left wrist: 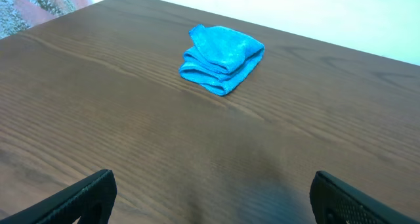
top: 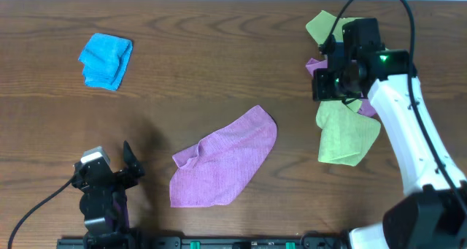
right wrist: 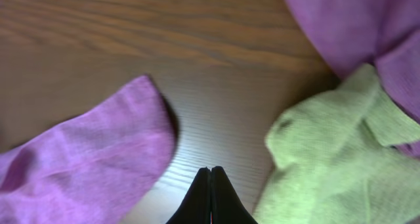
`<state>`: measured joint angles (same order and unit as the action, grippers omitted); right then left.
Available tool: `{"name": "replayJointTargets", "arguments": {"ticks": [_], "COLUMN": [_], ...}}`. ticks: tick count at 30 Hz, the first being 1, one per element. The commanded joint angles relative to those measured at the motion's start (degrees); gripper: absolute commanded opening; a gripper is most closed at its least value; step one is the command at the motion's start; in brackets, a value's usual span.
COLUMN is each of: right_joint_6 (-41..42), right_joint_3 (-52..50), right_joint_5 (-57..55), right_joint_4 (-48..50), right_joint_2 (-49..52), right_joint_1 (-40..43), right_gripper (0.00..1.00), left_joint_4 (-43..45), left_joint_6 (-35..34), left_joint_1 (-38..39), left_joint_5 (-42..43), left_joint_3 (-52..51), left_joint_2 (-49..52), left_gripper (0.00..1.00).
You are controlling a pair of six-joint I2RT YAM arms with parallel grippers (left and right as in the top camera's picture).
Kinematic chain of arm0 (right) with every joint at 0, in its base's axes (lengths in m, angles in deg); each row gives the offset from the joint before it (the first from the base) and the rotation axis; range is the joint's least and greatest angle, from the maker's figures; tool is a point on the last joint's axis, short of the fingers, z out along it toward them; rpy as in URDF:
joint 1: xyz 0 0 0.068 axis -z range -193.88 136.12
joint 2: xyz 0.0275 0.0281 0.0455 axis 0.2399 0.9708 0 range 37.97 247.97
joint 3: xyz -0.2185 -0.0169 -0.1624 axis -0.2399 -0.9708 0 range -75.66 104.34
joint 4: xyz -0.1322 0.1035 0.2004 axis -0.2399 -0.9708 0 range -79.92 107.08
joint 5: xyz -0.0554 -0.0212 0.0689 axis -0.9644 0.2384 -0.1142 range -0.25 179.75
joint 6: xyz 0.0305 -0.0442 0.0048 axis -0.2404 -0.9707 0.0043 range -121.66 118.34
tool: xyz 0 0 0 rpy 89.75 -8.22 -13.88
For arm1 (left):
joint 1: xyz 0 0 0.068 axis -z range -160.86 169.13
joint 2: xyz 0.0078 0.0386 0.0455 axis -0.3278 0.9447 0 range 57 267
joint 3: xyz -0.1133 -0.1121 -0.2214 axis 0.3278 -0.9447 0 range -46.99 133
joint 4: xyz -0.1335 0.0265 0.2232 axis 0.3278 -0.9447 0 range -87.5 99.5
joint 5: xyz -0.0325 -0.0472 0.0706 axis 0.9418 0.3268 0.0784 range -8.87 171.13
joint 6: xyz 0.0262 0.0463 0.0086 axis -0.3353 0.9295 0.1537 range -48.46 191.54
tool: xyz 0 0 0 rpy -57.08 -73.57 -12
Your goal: Fold the cloth
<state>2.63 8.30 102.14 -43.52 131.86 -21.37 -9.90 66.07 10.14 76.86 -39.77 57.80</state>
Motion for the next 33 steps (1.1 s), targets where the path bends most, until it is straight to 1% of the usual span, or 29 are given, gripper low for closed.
{"name": "replayJointTargets", "arguments": {"ticks": [1, 6, 11, 20, 25, 33], "right_joint_6": [-2.80, -6.62, -6.73, -6.71, -6.45, -5.64], "right_joint_3": [0.24, -1.79, -3.58, -3.58, -3.58, -3.58], "right_joint_5": [4.81, 5.60, 5.44, 5.86, 5.66, 5.64], "right_joint_4": [-0.48, 0.28, 5.31, 12.66, 15.08, 15.65], "right_joint_2": [0.33, 2.69, 6.97, 17.18, 21.09, 24.24], "right_joint_1": [-2.71, -10.84, -18.64, -27.71, -30.05, -30.23], "right_gripper": [0.02, 0.01, 0.02, 0.02, 0.02, 0.01], "left_joint_4": [-0.44, -0.44, -0.44, -0.44, -0.44, -0.44], "left_joint_6": [1.01, 1.03, 1.03, 1.01, 1.03, 1.03], "left_joint_1": [-0.37, -0.37, -0.37, -0.37, -0.37, -0.37], "left_joint_5": [0.11, 0.11, 0.11, 0.11, 0.11, 0.11], "left_joint_3": [-1.25, -1.25, -1.25, -1.25, -1.25, -1.25], "left_joint_2": [-0.07, -0.07, -0.07, -0.07, -0.07, -0.07], "left_gripper": [0.95, 0.95, 0.95, 0.95, 0.95, 0.95]}}
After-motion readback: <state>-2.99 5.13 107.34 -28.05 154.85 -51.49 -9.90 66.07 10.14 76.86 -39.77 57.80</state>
